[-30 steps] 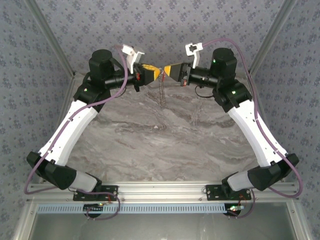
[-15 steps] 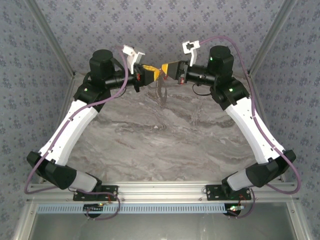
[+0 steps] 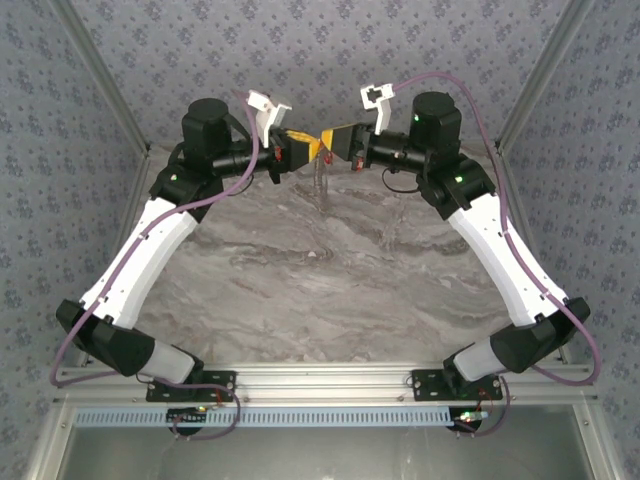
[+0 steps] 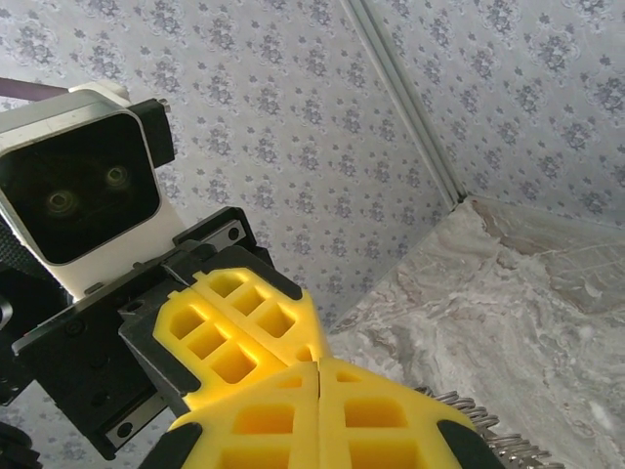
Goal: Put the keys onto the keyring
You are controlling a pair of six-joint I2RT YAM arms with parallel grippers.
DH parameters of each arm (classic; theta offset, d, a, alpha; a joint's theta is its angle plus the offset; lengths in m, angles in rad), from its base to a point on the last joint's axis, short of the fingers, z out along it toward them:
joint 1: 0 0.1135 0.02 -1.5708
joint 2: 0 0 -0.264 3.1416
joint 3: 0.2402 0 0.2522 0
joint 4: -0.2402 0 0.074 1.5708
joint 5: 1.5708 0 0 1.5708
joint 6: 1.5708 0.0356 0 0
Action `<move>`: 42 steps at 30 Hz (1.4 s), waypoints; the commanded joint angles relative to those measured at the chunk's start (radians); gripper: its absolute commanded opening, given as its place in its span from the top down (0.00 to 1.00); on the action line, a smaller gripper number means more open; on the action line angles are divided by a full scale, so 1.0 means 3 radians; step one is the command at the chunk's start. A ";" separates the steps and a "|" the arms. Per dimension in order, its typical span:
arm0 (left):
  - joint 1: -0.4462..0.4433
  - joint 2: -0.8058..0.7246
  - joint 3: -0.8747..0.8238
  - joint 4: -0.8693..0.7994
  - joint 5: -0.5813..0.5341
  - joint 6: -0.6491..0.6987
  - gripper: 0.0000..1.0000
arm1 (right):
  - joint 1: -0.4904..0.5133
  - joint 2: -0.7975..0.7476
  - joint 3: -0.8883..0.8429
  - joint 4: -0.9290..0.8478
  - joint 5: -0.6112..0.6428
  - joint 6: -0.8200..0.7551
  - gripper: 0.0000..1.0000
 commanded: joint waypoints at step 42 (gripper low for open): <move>-0.0027 -0.0138 0.0031 0.0824 -0.0140 -0.0163 1.00 | -0.0848 -0.0069 -0.0891 0.2694 -0.1089 0.2323 0.54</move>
